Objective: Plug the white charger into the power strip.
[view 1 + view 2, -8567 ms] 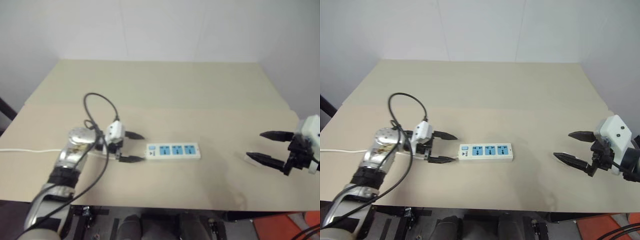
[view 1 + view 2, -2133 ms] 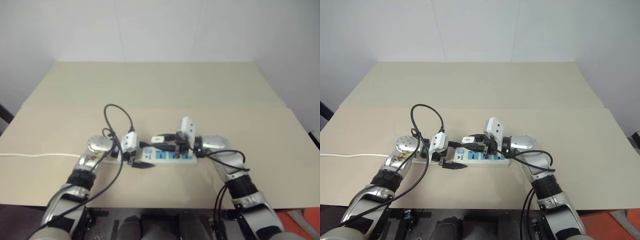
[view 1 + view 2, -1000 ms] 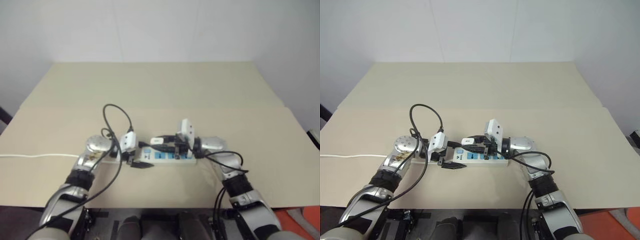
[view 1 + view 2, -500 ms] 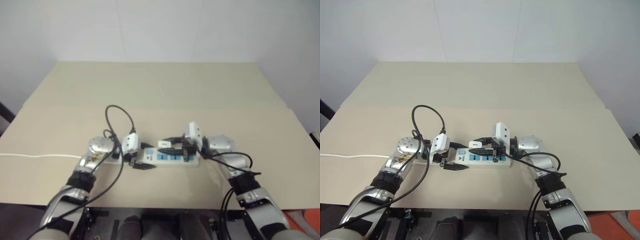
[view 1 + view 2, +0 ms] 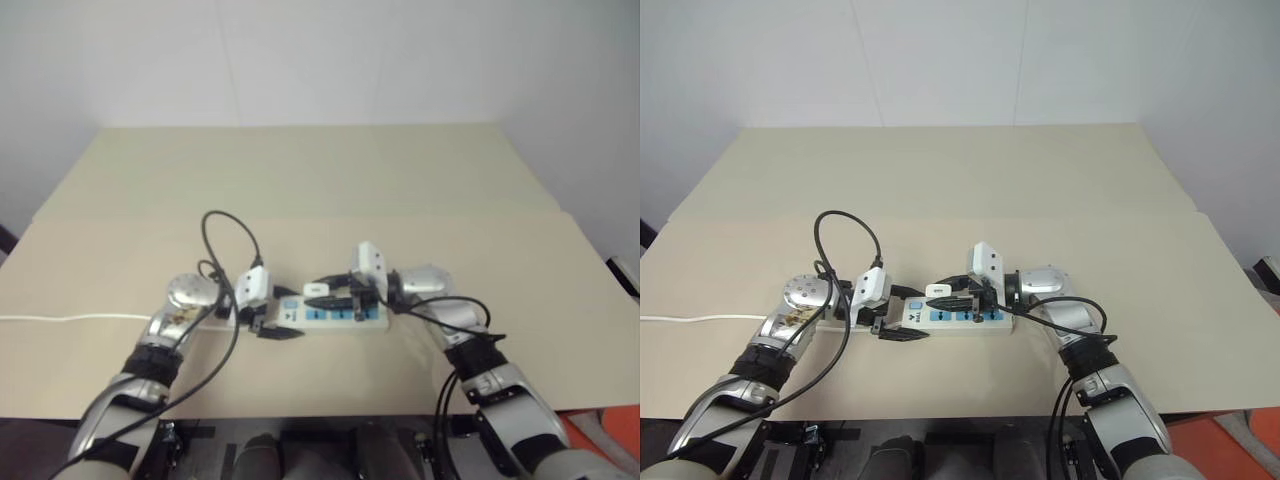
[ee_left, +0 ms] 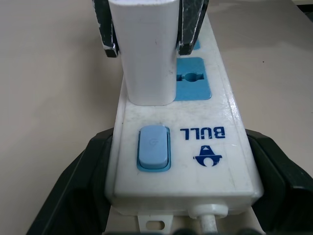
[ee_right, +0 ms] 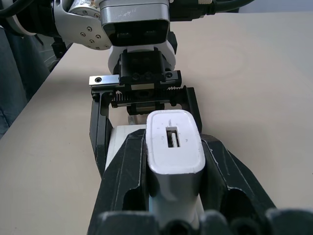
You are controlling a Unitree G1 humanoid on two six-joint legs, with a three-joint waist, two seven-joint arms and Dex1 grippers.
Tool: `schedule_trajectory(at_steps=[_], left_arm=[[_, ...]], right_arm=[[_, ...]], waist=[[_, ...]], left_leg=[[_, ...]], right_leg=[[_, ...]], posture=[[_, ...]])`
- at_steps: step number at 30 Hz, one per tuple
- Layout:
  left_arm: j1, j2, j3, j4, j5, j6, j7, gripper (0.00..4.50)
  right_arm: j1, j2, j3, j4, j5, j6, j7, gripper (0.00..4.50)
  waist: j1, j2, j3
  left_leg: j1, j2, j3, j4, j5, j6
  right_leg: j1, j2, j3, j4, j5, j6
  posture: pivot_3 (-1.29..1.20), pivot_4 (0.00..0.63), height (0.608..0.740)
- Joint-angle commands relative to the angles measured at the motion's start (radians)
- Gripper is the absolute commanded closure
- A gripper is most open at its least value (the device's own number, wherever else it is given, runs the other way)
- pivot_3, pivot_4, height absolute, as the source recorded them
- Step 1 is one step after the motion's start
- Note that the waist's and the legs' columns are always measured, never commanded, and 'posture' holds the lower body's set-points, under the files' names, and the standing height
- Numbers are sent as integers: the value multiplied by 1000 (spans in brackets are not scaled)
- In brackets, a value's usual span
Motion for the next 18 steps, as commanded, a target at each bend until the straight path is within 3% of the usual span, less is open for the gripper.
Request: schedule_trajectory(at_steps=[1,12,18], left_arm=[[18,35,7,-22,7,7,-17,1188],[15,32,8,-17,6,3,-10,1188],[10,29,8,-11,7,1,-9,1188]], right_arm=[[20,-22,21,89,-72,30,-9,3351],[40,-59,-11,77,-59,13,-8,3351],[49,-54,-9,40,-56,15,-4,1433]], waist=[[-1,0,0],[-1,-1,-1],[3,-2,-2]], left_leg=[[0,0,0,0,0,0],[1,0,0,0,0,0],[1,0,0,0,0,0]], right_leg=[[0,0,0,0,0,0],[2,0,0,-1,0,0],[2,0,0,-1,0,0]], posture=[[0,150,740],[0,150,740],[0,150,740]])
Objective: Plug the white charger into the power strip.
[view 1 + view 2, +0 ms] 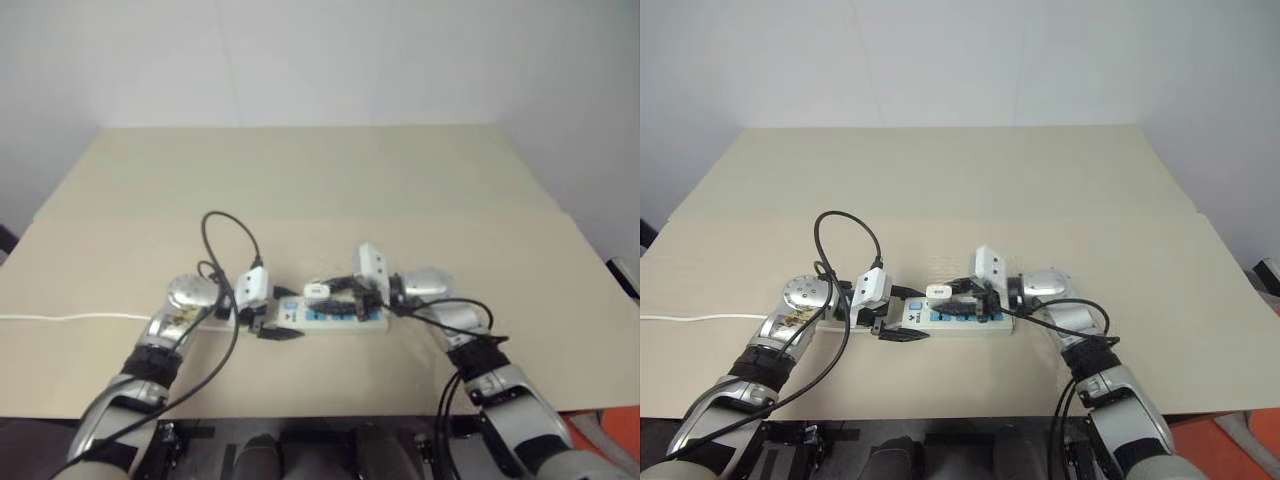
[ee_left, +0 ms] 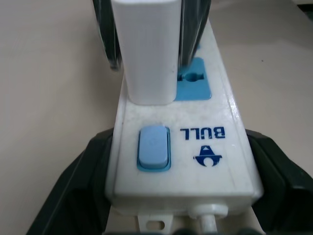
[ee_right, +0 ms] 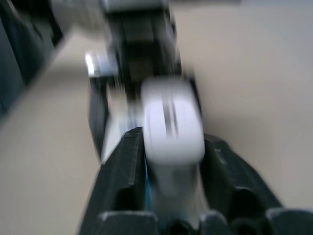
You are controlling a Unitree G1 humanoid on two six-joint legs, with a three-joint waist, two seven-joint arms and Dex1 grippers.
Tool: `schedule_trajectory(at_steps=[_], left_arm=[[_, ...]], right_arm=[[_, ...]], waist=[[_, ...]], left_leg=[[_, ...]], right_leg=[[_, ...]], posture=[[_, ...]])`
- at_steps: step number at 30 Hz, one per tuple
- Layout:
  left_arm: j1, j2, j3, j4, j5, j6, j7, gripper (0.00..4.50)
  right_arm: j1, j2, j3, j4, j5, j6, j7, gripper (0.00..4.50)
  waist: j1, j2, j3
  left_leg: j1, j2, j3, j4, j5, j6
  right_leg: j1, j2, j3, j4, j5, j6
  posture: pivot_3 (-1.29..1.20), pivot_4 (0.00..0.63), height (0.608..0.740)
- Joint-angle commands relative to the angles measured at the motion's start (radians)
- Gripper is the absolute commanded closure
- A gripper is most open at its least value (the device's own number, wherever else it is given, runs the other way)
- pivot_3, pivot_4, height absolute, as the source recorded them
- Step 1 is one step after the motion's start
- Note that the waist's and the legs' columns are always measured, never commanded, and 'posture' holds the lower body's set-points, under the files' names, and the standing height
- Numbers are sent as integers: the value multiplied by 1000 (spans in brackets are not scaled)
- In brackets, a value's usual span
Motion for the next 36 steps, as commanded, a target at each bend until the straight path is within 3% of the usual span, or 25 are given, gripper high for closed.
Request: schedule_trajectory(at_steps=[1,2,10,14,19,21,23,25,30,36], left_arm=[[4,26,9,-2,8,1,-13,1188],[5,26,10,-2,7,1,-13,1188],[2,18,9,1,5,4,-10,1188],[-1,10,9,5,0,7,-10,1188],[-16,-5,13,16,-4,-7,-10,1188],[-21,-5,20,2,-12,-5,-12,477],[-23,1,34,-28,-33,11,-24,61],[-25,8,49,-61,-53,27,-32,61],[-3,68,86,-178,-100,79,-58,61],[96,239,202,-383,-205,224,-72,61]], right_arm=[[31,-9,10,22,-41,23,-4,1092],[31,-7,8,20,-41,23,-5,755],[36,-25,-33,-67,-9,74,8,755],[55,-89,-89,-199,54,160,26,755],[108,-243,-199,-360,143,257,57,755],[122,-291,-235,-384,162,276,63,711],[134,-332,-264,-392,171,281,67,711],[144,-358,-284,-388,172,279,69,711],[156,-395,-321,-356,166,268,66,711],[200,-450,-399,-369,187,274,71,711]], waist=[[-1,0,0],[-1,0,0],[0,-1,0],[4,0,0],[7,0,1],[6,0,1],[6,-1,1],[6,-1,2],[4,-2,3],[4,-1,7]], left_leg=[[0,0,0,0,0,0],[0,0,0,0,0,0],[-1,0,0,0,0,0],[-3,0,0,0,0,0],[-4,0,0,0,0,0],[-4,0,0,0,0,0],[-4,0,0,0,0,0],[-5,0,0,0,0,0],[-6,0,0,0,0,0],[-6,0,0,-2,0,0]], right_leg=[[0,0,0,0,0,0],[0,0,0,0,0,0],[-1,0,0,0,0,0],[-3,0,0,0,0,0],[-4,0,0,-1,0,0],[-4,0,0,-1,0,0],[-4,0,0,-1,-1,1],[-4,0,0,-1,-1,1],[-5,0,0,-2,0,1],[-5,-1,0,-2,0,1]], posture=[[0,150,740],[0,150,740],[0,150,740],[0,150,740],[0,150,740],[0,150,740],[0,150,740],[0,150,740],[0,150,740],[0,150,740]])
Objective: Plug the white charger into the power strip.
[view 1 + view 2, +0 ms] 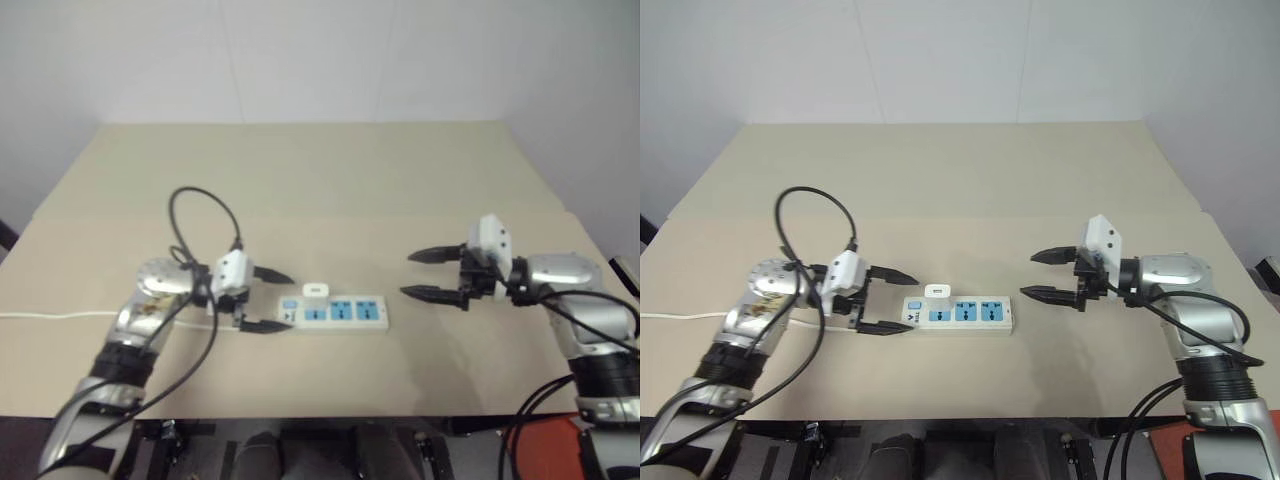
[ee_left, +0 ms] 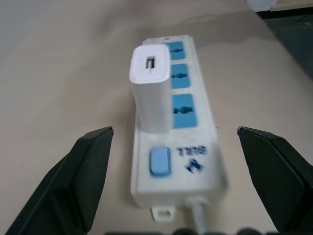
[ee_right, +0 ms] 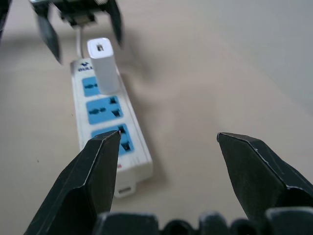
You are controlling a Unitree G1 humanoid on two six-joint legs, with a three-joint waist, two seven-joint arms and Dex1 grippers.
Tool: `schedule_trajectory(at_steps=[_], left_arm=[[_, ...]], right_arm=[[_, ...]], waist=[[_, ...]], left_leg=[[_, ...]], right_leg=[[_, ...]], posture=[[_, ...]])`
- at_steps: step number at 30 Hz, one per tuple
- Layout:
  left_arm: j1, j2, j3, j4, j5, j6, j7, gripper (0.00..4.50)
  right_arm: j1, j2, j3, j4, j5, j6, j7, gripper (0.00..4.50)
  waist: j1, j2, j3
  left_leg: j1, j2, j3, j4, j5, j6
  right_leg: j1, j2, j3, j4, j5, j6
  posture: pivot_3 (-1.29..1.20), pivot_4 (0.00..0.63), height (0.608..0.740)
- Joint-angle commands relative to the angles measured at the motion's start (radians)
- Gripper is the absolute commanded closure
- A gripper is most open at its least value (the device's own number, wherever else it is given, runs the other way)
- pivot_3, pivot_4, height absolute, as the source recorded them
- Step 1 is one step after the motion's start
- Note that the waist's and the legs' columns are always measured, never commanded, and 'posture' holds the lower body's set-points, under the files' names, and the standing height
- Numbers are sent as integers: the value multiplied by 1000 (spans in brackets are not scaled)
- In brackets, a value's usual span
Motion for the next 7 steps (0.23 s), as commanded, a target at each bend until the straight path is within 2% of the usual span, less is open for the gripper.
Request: schedule_trajectory(at_steps=[1,7], left_arm=[[42,87,102,-92,-63,71,8,61],[136,182,232,-117,-85,127,75,61]], right_arm=[[33,-47,-77,-29,36,-4,6,711],[130,-112,-148,-63,44,19,-26,711]], waist=[[1,0,0],[7,0,1]], left_leg=[[0,0,0,0,0,0],[1,0,1,-1,0,0]], right_leg=[[0,0,0,0,0,0],[0,-1,0,-1,-2,3]], posture=[[0,150,740],[0,150,740]])
